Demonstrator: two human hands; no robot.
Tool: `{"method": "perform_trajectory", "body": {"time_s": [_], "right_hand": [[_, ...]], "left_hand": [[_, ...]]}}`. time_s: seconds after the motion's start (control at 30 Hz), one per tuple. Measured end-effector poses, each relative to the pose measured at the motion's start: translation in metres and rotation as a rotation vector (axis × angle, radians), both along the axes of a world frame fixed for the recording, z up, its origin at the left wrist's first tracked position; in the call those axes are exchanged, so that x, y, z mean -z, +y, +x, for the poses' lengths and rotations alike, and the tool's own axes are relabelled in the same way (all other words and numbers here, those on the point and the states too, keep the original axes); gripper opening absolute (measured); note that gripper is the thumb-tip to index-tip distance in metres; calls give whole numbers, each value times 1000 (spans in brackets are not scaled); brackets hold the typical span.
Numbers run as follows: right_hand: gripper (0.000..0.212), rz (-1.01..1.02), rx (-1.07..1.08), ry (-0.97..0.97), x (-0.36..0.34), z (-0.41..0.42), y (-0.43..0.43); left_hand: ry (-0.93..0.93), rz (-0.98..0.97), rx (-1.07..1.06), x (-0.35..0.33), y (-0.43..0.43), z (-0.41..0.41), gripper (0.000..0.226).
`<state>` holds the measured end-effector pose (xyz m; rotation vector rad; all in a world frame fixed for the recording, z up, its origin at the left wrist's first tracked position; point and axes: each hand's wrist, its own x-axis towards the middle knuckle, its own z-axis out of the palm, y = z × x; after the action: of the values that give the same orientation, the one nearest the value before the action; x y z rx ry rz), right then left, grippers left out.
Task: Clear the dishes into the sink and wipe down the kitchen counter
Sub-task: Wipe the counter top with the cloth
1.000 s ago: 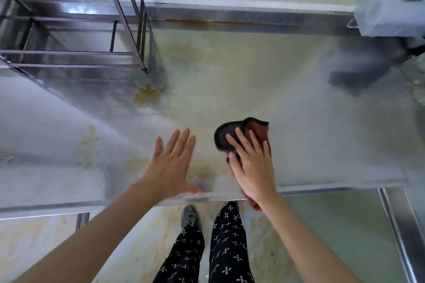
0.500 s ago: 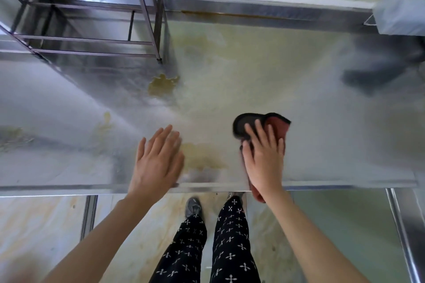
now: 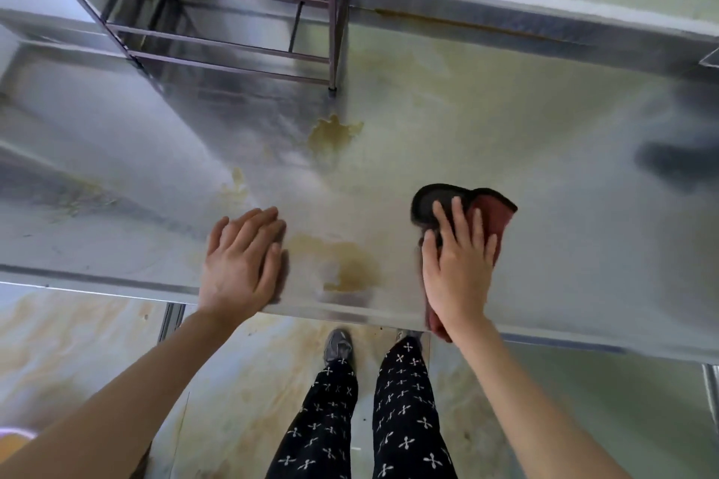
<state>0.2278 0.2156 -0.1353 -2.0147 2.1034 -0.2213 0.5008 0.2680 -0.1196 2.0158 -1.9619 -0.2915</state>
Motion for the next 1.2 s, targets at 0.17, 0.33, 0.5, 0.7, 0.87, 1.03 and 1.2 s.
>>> {"method": "perform_trajectory", "body": {"time_s": [0.17,0.33,0.5,0.7,0.87,1.03,1.2], "right_hand": [[49,46,-219,-7,-3,76,29],[48,47,-481,53,-1,41,8],[51,29,-59,-13,-2,58,7],[47,61,-503,43,-4,105,31],[50,76,-327,33,-3,60,9],[49,43,-169,-14,-1,128,27],[47,45,-475,2,-4,168,40]], "left_hand": [[-19,-8,16,2,0,0,42],[20,-13,47,6,0,4,43],[48,-56,52,8,0,5,44],[22,-125,-42,6,2,4,37],[-32,-184,-56,6,16,26,29],[-63,-137,-97,17,25,33,33],[-101,-127,-74,22,26,36,32]]}}
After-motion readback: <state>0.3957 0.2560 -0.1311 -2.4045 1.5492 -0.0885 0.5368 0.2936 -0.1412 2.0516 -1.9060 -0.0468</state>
